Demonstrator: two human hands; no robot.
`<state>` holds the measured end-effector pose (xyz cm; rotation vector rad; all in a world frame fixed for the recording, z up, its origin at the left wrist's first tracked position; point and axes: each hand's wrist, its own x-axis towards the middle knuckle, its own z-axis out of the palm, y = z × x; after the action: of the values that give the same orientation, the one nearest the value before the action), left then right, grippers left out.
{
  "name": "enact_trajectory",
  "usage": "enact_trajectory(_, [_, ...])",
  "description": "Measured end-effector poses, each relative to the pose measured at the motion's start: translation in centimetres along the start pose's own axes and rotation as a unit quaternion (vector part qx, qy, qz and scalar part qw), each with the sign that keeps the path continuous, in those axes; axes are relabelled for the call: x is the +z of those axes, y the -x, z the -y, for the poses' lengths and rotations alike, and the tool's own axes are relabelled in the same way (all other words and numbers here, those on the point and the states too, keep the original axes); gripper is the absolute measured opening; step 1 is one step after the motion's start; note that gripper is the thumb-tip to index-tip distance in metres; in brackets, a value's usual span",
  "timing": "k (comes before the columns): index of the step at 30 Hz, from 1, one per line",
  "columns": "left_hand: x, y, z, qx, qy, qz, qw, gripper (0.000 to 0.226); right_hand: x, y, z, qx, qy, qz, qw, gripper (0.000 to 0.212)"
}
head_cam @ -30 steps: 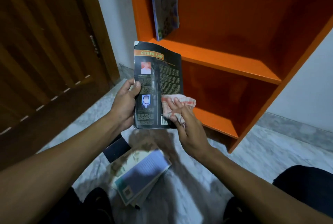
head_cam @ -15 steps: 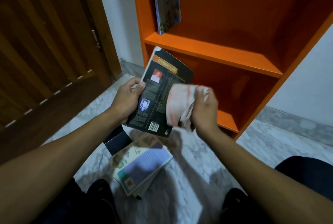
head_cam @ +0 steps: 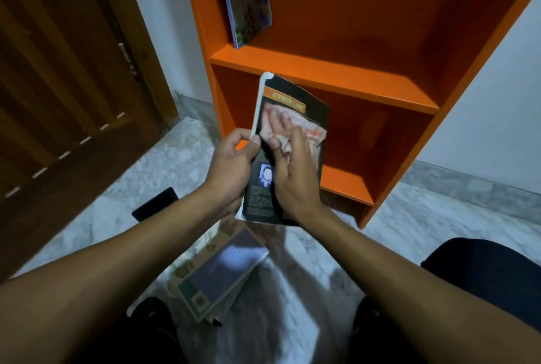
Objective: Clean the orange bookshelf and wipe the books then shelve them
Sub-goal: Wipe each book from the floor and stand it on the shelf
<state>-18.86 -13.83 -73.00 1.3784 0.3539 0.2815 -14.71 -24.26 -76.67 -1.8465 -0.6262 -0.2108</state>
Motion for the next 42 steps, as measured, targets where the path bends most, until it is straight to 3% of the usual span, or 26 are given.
enact_trajectory(3, [-1.0, -1.2, -0.7, -0.032, 0.075, -0.051, 0.995, 0.022, 0.9, 1.7, -0.5, -0.017, 0.019, 0.069, 0.997, 0.050])
enact_trajectory(7, [-2.9, -2.2, -1.3, -0.052, 0.095, -0.111, 0.988, 0.023, 1.4, 3.6, 0.0, -0.102, 0.028, 0.142, 0.984, 0.030])
enact_trajectory(10, [-4.1, -1.9, -1.9, -0.045, 0.096, -0.137, 0.985, 0.021, 1.2, 4.5, 1.0, -0.079, -0.021, 0.171, 0.982, 0.015])
enact_trajectory(12, [-4.8, -1.6, -2.2, -0.045, 0.110, -0.130, 0.984, 0.020, 0.9, 4.9, 1.1, -0.069, -0.025, 0.191, 0.979, 0.024])
enact_trajectory(14, [-5.6, -1.3, -2.5, -0.041, 0.116, -0.127, 0.984, 0.019, 0.9, 5.4, 0.5, -0.071, -0.004, 0.221, 0.973, 0.029])
enact_trajectory(19, [-6.9, -1.0, -3.5, 0.013, 0.068, -0.138, 0.988, 0.019, 0.7, 6.2, -2.2, -0.063, 0.092, 0.255, 0.960, 0.013])
enact_trajectory(21, [-7.1, -1.1, -3.9, 0.032, 0.059, -0.136, 0.989, 0.020, 0.6, 6.0, -3.2, -0.005, 0.071, 0.212, 0.975, 0.017])
enact_trajectory(23, [-7.2, -1.3, -4.1, 0.041, 0.054, -0.133, 0.989, 0.021, 0.6, 5.5, -4.4, 0.154, -0.018, 0.141, 0.978, 0.023])
enact_trajectory(25, [-7.3, -1.5, -4.1, 0.040, 0.054, -0.125, 0.990, 0.022, 0.4, 4.7, -5.3, 0.317, -0.147, 0.076, 0.934, 0.027])
enact_trajectory(27, [-7.4, -1.6, -3.8, 0.030, 0.060, -0.115, 0.991, 0.021, -0.1, 3.6, -5.0, 0.422, -0.283, 0.042, 0.860, 0.032])
enact_trajectory(29, [-7.2, -1.7, -3.4, 0.018, 0.056, -0.107, 0.993, 0.018, -0.8, 2.6, -4.0, 0.458, -0.385, 0.030, 0.801, 0.039])
enact_trajectory(32, [-6.7, -1.8, -2.5, 0.006, 0.032, -0.106, 0.994, 0.012, -1.4, 1.4, -2.2, 0.454, -0.474, 0.027, 0.754, 0.046])
enact_trajectory(36, [-6.4, -2.1, -1.5, 0.010, -0.010, -0.138, 0.990, 0.023, -1.9, 1.2, -0.6, 0.407, -0.506, 0.062, 0.758, 0.041])
enact_trajectory(40, [-6.6, -2.5, -0.2, -0.037, -0.055, -0.169, 0.983, 0.019, -1.3, 1.6, -0.7, 0.359, -0.446, 0.076, 0.816, 0.037])
enact_trajectory(42, [-6.7, -2.7, 0.7, -0.032, -0.191, -0.158, 0.968, 0.028, -0.9, 1.7, -0.6, 0.343, -0.402, 0.048, 0.848, 0.042])
